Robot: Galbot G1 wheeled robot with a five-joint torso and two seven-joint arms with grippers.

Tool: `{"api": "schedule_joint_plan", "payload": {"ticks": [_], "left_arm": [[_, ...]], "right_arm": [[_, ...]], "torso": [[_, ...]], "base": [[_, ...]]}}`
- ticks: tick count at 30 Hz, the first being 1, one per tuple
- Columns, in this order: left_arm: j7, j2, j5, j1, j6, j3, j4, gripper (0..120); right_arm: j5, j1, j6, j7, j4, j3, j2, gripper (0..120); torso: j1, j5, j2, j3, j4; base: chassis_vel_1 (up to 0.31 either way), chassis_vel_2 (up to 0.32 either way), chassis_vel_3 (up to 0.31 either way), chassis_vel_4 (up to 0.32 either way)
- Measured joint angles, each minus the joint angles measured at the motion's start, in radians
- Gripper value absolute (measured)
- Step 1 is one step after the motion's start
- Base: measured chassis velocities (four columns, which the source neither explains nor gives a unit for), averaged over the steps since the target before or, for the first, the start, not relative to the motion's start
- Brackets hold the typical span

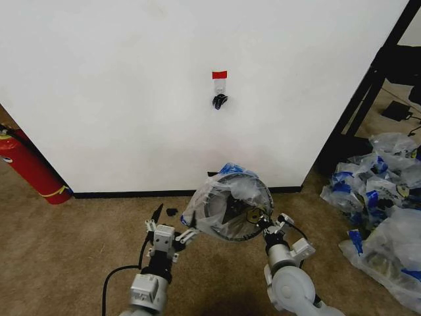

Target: Pick up the garbage bag from the wall and place it over the trash bin.

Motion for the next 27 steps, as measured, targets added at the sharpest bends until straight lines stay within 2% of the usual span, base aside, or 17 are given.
{"api": "schedule_joint_plan", "payload": {"ticks": [5,7,11,13,17,19,21,24,25,26,27], "left_arm": [[0.014,-0.046,-0.044,-0.028,0.023,0.035,0.030,99],[0.003,-0.100,-0.068,-0.069,0.025,0.064,0.099,86],[-0.051,-0.161,-0.135,-0.135,0.073,0.096,0.178,68],[-0.061,-0.167,-0.143,-0.150,0.084,0.096,0.192,67],[-0.107,-0.171,-0.203,-0.239,0.140,0.085,0.264,47],[-0.115,-0.169,-0.218,-0.252,0.152,0.084,0.272,45],[-0.139,-0.169,-0.255,-0.285,0.187,0.081,0.296,36],[-0.168,-0.185,-0.268,-0.317,0.210,0.075,0.334,25],[-0.168,-0.185,-0.268,-0.317,0.210,0.075,0.334,25],[-0.188,-0.208,-0.254,-0.338,0.212,0.068,0.377,16],[-0.188,-0.208,-0.254,-0.338,0.212,0.068,0.377,16]], "right_arm": [[-0.023,0.023,0.023,-0.062,-0.049,-0.048,-0.012,0],[-0.050,0.069,0.045,-0.110,-0.102,-0.100,-0.007,0],[-0.069,0.193,0.092,-0.129,-0.202,-0.182,0.053,0],[-0.069,0.208,0.098,-0.129,-0.216,-0.191,0.062,0],[-0.068,0.263,0.108,-0.136,-0.267,-0.227,0.092,0],[-0.068,0.269,0.110,-0.146,-0.275,-0.231,0.096,0],[-0.074,0.281,0.118,-0.176,-0.294,-0.241,0.105,0],[-0.087,0.289,0.128,-0.197,-0.314,-0.249,0.118,0],[-0.087,0.289,0.128,-0.197,-0.314,-0.249,0.118,0],[-0.093,0.292,0.131,-0.202,-0.325,-0.253,0.133,0],[-0.093,0.292,0.131,-0.202,-0.325,-0.253,0.133,0]], "torso": [[0.000,0.0004,0.000,0.000,0.0001],[0.000,-0.0002,0.000,0.000,-0.0001],[0.000,0.0000,0.000,0.000,0.0005],[0.000,0.0000,0.000,0.000,0.0004],[0.000,-0.0001,0.000,0.000,0.0000],[0.000,-0.0001,0.000,0.000,-0.0001],[0.000,-0.0001,0.000,0.000,0.0000],[0.000,-0.0001,0.000,0.000,0.0001],[0.000,-0.0001,0.000,0.000,0.0001],[0.000,-0.0001,0.000,0.000,0.0001],[0.000,-0.0001,0.000,0.000,0.0001]], "base": [[0.000,0.000,0.000,0.000],[0.000,0.000,0.000,0.000],[0.000,0.000,0.000,0.000],[0.000,0.000,0.000,0.000],[0.000,0.000,0.000,0.000],[0.000,0.000,0.000,0.000],[0.000,0.000,0.000,0.000],[0.000,0.000,0.000,0.000],[0.000,0.000,0.000,0.000],[0.000,0.000,0.000,0.000],[0.000,0.000,0.000,0.000]]}}
